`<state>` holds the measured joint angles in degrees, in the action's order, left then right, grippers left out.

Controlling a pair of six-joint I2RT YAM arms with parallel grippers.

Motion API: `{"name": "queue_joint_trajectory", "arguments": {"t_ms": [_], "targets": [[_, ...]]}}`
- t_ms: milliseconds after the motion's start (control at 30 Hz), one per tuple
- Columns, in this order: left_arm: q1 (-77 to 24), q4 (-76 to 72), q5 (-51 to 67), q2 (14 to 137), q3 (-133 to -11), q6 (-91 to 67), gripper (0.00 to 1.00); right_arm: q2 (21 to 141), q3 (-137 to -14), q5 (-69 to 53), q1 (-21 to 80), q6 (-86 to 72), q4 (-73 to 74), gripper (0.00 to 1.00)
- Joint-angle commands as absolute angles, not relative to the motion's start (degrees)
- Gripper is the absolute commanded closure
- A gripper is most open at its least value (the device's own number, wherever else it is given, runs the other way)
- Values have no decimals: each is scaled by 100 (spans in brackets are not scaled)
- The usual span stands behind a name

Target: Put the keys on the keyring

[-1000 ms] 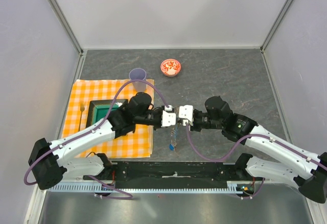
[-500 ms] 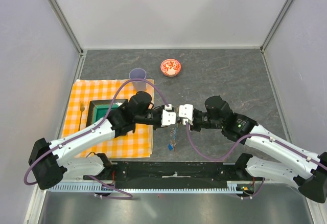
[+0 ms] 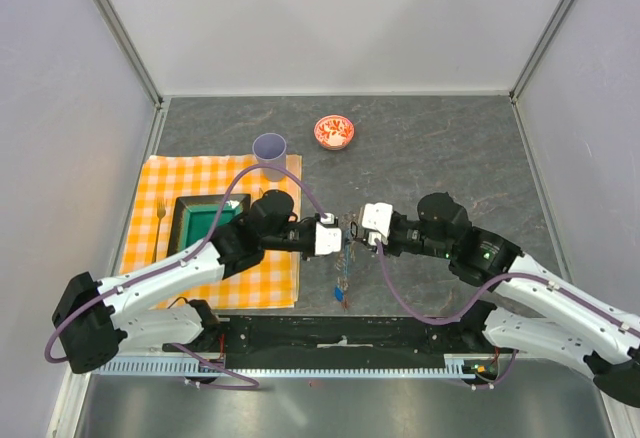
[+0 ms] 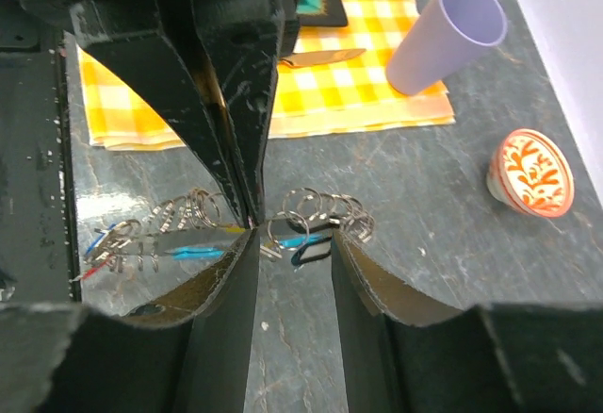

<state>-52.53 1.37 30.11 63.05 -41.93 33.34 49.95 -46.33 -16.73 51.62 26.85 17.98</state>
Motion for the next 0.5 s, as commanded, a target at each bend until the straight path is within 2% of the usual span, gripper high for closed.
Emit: {"name": "queue_joint_trajectory", "arguments": {"t_ms": [0, 200, 467], "targets": [[-5265, -563, 3006, 6100, -4245, 3164, 98, 4799, -4781, -1187, 5186, 2777, 2074, 56], [-5265, -615, 3058, 5977, -4192, 3173, 98, 4939, -4755, -1414, 5177, 2856, 2312, 57], [-5265, -615, 3181, 5959, -4219, 3147, 98, 5115, -4843, -1705, 5186, 2971, 2303, 65]]}}
